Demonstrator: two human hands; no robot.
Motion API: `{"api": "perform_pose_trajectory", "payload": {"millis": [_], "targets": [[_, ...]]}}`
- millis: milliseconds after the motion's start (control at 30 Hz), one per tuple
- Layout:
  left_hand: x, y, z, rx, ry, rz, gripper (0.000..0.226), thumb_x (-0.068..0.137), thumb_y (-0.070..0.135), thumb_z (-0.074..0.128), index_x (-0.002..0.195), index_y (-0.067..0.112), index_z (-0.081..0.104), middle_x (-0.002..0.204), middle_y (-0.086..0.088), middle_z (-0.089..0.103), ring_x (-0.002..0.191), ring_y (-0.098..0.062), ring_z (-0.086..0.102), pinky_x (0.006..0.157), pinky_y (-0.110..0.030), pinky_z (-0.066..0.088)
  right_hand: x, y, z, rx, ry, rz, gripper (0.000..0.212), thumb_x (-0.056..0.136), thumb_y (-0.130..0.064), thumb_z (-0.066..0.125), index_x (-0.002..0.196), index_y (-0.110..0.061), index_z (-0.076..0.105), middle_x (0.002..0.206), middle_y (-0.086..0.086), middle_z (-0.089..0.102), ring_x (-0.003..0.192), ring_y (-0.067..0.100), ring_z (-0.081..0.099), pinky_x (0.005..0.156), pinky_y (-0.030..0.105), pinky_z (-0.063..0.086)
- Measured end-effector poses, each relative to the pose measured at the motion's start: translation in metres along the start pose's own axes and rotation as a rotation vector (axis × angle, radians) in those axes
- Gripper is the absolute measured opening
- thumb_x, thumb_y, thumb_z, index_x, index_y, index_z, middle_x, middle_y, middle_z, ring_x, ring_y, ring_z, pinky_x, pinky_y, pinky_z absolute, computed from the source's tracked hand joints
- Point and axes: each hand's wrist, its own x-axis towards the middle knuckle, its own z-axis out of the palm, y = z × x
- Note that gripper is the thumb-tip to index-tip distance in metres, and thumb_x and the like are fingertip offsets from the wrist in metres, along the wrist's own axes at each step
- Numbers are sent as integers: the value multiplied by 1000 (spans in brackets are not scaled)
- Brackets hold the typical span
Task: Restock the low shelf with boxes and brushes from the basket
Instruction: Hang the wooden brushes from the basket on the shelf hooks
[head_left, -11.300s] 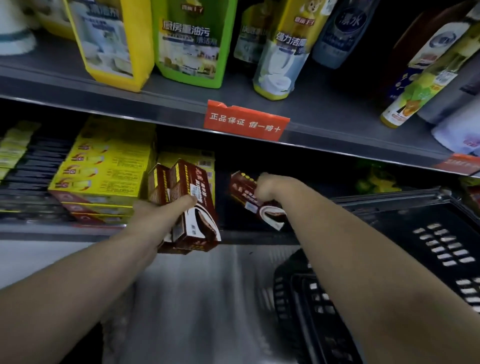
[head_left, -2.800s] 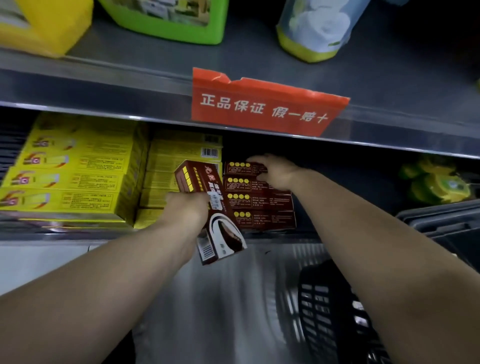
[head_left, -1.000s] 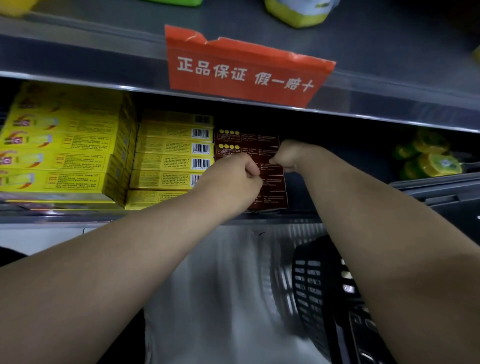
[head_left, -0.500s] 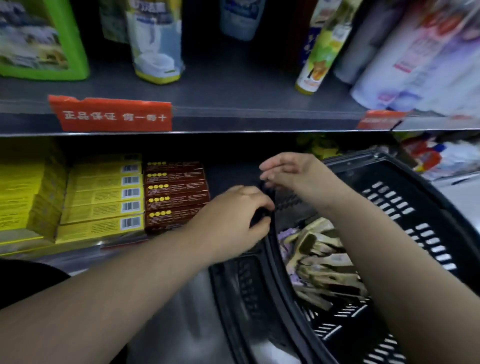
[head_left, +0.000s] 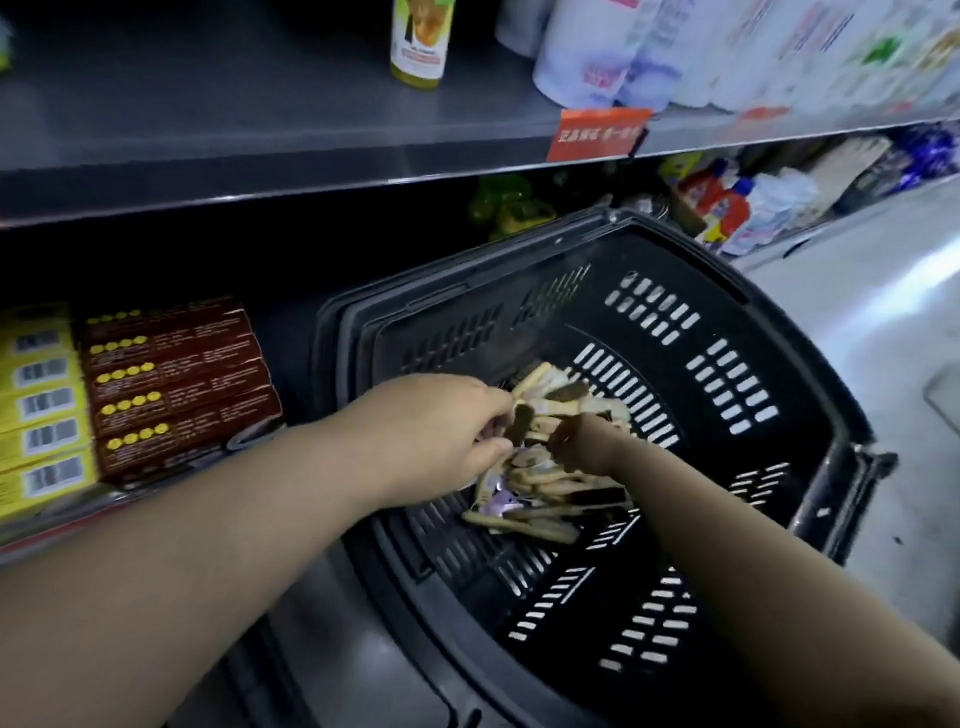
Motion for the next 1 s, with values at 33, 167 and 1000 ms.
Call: {"api": "perform_pose_trajectory", "payload": {"millis": [33,167,1000], "targets": [[6,-3,0,9,-4,-9,25,94,42,43,113,31,53,107,12,58,94,-10,54,81,-34,48,10,1,5,-32,-19,28,30,93,-14,51,118,-3,62,113,14,64,105,27,60,82,22,45],[21,-16,4,79,-57,-67,23,94,40,42,114,33,51,108,13,57,96,-11,55,81,-36,50,53,-11,29,6,0,51,43,98,-26,44,136,-5,43,135,16,49,125,30,46,101,36,37],[49,23,39,-977,-11,-681,17,95,10,50,111,13,46,100,-7,62,94,-20,63,76,-27,55,-16,-34,-60,1012,-439,-389,44,77,-41,68,107,-11,58,91,4,72,82,18,71,72,26,57]]}}
